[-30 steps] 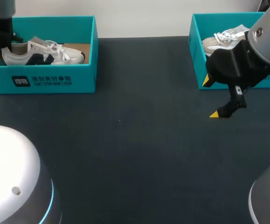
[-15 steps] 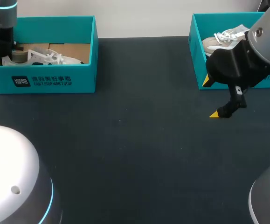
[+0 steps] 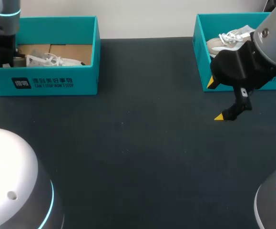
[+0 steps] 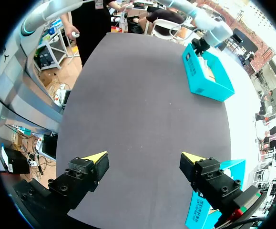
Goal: Take the shoe out of the shoebox, open the shoe tongue, remove and reinsert the insole, then place the shoe into the shoebox
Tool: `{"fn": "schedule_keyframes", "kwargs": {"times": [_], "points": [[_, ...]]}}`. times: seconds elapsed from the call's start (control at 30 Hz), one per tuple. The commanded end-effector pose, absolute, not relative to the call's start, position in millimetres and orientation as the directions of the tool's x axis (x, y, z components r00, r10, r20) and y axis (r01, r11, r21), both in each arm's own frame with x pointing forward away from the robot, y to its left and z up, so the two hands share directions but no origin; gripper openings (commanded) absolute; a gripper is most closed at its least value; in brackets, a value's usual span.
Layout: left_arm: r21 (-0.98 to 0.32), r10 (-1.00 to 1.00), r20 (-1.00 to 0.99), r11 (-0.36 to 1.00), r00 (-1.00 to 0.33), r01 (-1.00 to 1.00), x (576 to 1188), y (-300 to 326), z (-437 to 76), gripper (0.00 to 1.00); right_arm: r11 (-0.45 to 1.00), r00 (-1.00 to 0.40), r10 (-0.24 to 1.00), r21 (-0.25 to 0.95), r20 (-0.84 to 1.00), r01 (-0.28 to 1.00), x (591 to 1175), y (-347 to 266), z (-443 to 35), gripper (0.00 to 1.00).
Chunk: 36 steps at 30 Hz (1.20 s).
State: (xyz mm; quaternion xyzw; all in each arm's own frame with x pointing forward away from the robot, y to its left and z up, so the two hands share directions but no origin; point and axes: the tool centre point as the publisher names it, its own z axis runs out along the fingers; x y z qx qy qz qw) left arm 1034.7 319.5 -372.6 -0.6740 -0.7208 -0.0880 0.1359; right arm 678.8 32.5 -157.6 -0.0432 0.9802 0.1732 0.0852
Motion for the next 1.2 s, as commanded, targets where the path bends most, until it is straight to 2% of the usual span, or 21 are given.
{"fn": "schedule_keyframes", "kwargs": {"times": [0.03, 0.07, 0.1, 0.13, 0.2, 0.3, 0.67, 1.2], "points": [[-0.071, 0.947, 0.318, 0.072, -0.046, 0.995, 1041, 318, -380, 0.0, 0.938, -0.983, -0.056, 0.329, -0.176, -0.113, 682, 35, -158, 1.0], [-0.073, 0.947, 0.318, 0.07, -0.044, 0.995, 1041, 318, -381, 0.06, 0.938, -0.983, -0.056, 0.329, -0.176, -0.113, 682, 35, -158, 1.0], [-0.076, 0.947, 0.318, 0.065, -0.037, 0.995, 1041, 317, -382, 0.23, 0.938, -0.983, -0.056, 0.329, -0.176, -0.113, 682, 35, -158, 1.0], [-0.076, 0.947, 0.318, 0.063, -0.035, 0.995, 1041, 317, -383, 0.26, 0.938, -0.983, -0.056, 0.329, -0.176, -0.113, 682, 35, -158, 1.0], [-0.078, 0.947, 0.319, 0.059, -0.031, 0.995, 1041, 317, -384, 0.4, 0.938, -0.983, -0.056, 0.329, -0.176, -0.113, 682, 35, -158, 1.0], [-0.08, 0.95, 0.312, 0.052, -0.024, 0.995, 1040, 317, -384, 0.44, 0.938, -0.983, -0.056, 0.329, -0.176, -0.113, 682, 35, -158, 1.0], [-0.063, 0.964, 0.264, 0.033, -0.016, 0.997, 1038, 315, -364, 0.48, 0.938, -0.983, -0.056, 0.329, -0.176, -0.113, 682, 35, -158, 1.0], [-0.007, 0.989, 0.145, -0.002, 0.003, 1.0, 1026, 309, -305, 0.5, 0.938, -0.983, -0.056, 0.329, -0.176, -0.113, 682, 35, -158, 1.0]]}}
